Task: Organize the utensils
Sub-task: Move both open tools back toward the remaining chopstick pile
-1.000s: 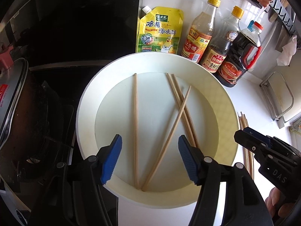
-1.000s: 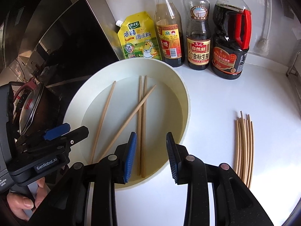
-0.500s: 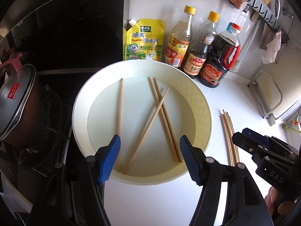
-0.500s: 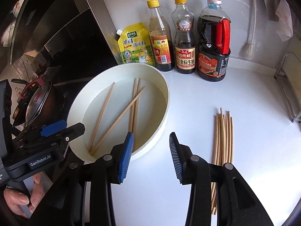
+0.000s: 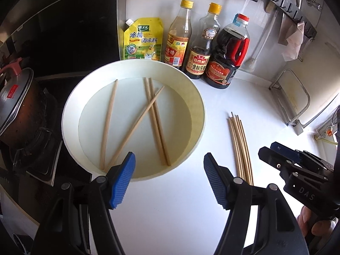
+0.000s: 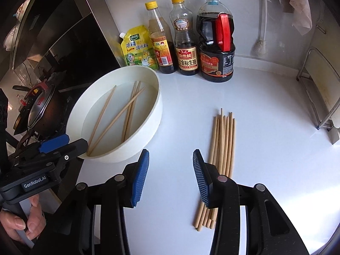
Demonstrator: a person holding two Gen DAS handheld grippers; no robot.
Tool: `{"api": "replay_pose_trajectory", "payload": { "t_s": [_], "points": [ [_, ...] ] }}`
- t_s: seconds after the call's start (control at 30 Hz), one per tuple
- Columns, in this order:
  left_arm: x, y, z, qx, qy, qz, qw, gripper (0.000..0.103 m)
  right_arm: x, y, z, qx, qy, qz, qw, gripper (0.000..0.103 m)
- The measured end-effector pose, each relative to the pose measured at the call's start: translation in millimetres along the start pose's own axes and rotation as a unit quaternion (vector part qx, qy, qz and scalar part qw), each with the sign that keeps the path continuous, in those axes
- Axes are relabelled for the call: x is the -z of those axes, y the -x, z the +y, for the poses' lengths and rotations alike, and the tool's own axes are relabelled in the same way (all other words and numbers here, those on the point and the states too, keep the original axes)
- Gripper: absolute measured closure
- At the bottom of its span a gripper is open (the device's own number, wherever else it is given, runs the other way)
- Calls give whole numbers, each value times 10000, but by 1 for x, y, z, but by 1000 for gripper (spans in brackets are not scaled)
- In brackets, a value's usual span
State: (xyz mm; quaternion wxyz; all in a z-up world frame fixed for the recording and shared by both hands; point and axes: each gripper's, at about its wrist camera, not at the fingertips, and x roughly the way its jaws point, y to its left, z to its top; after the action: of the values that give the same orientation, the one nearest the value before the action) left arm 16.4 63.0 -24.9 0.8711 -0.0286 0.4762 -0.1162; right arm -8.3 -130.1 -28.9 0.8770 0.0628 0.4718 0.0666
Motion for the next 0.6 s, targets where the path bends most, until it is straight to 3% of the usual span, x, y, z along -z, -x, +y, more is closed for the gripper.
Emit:
{"api": "replay_pose_trajectory", "payload": {
  "t_s": [0.33, 0.6],
  "points": [
    [16, -4, -41, 6, -31, 15, 10000, 35, 18, 9, -44, 101, -37, -1, 9999, 60],
    [31, -31, -83, 145, -313, 275, 9990, 34, 44, 1, -96, 376, -369, 166, 9985, 59]
  ]
}}
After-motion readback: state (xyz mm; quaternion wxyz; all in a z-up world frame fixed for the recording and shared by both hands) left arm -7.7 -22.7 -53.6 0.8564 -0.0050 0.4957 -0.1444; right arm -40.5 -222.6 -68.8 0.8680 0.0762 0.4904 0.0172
